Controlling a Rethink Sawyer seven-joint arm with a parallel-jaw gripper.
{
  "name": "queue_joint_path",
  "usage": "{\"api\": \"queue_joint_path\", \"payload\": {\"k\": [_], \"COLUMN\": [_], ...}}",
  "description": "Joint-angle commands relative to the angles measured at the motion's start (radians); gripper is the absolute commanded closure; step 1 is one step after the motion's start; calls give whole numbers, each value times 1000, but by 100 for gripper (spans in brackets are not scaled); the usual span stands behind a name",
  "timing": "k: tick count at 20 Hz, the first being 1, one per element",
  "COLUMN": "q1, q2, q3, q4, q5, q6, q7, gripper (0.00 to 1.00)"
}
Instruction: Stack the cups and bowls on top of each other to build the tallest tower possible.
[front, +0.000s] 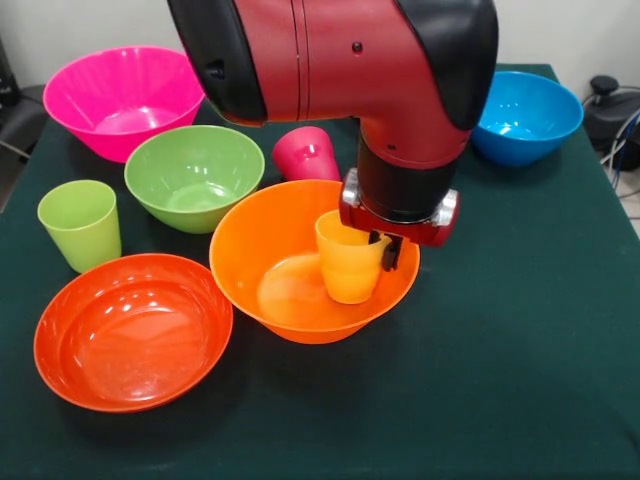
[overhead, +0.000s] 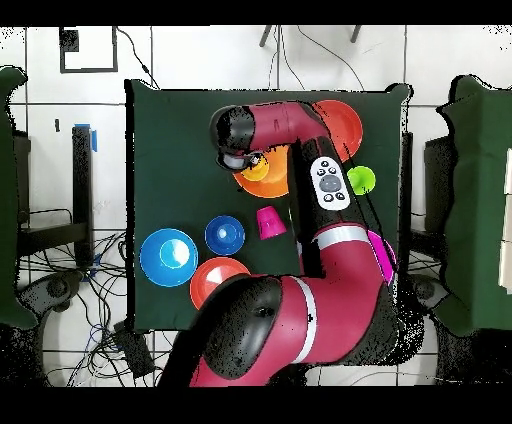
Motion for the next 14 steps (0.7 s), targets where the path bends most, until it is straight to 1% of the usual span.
{"api": "queue_joint_path", "payload": {"k": [1, 9, 12, 14], "q1": [32, 41, 54, 57], "q2": [-18, -82, -111, -111], "q3": [7, -16, -35, -41], "q4": [-2, 44, 50, 45], "q5": [-33, -30, -38, -45], "q6": [76, 114, 137, 138], "q7": [-224, -200, -191, -193], "gripper": [100, 100, 100, 100]}}
